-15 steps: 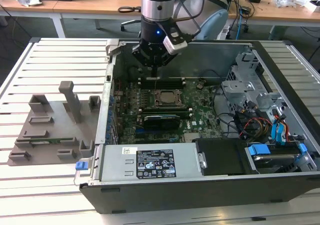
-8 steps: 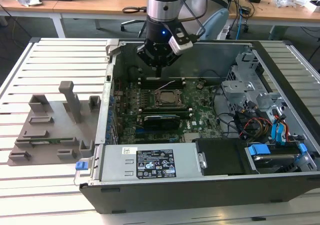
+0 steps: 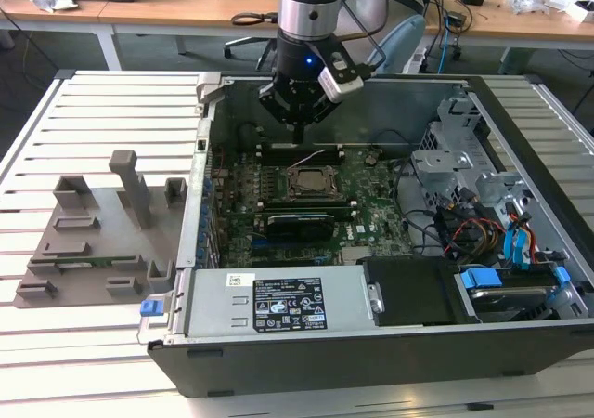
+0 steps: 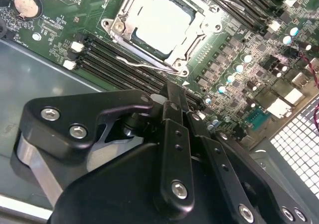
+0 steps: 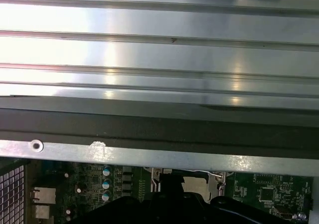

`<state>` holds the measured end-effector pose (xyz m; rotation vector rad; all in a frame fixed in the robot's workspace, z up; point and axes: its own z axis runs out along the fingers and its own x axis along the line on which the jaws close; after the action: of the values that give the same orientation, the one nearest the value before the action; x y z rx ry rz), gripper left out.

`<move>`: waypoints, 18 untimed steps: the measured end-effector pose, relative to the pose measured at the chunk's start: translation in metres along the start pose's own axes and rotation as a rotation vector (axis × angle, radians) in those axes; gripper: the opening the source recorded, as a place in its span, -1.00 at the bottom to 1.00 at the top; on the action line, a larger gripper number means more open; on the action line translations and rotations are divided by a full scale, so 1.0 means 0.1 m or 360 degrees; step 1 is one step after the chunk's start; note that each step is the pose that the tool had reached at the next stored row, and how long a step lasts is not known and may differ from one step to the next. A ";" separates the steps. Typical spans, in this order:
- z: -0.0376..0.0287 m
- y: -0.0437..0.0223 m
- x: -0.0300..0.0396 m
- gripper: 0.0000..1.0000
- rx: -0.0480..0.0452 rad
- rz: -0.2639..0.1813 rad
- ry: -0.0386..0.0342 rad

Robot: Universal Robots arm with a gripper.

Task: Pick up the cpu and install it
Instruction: 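Install the first cpu locking lever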

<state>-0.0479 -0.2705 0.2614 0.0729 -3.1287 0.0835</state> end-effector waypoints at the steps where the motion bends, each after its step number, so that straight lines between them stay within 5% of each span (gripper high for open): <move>1: 0.000 0.000 0.000 -0.79 0.0000 0.0000 0.0000; 5: 0.018 -0.037 0.010 -0.79 -0.0009 0.0000 0.0000; 6: 0.029 -0.075 0.016 -0.79 -0.0030 -0.0001 -0.0001; 7: 0.045 -0.144 0.021 -0.79 -0.0073 -0.0001 -0.0003; 9: 0.053 -0.188 0.024 -0.79 -0.0111 -0.0001 -0.0005; 12: 0.065 -0.219 0.025 -0.79 -0.0209 -0.0002 -0.0010; 16: 0.211 -0.217 0.020 -0.79 -0.0217 -0.0011 -0.0010; 18: 0.230 -0.216 0.015 -0.79 -0.0217 -0.0035 -0.0009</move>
<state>-0.0486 -0.2933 0.2396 0.1066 -3.1284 -0.1299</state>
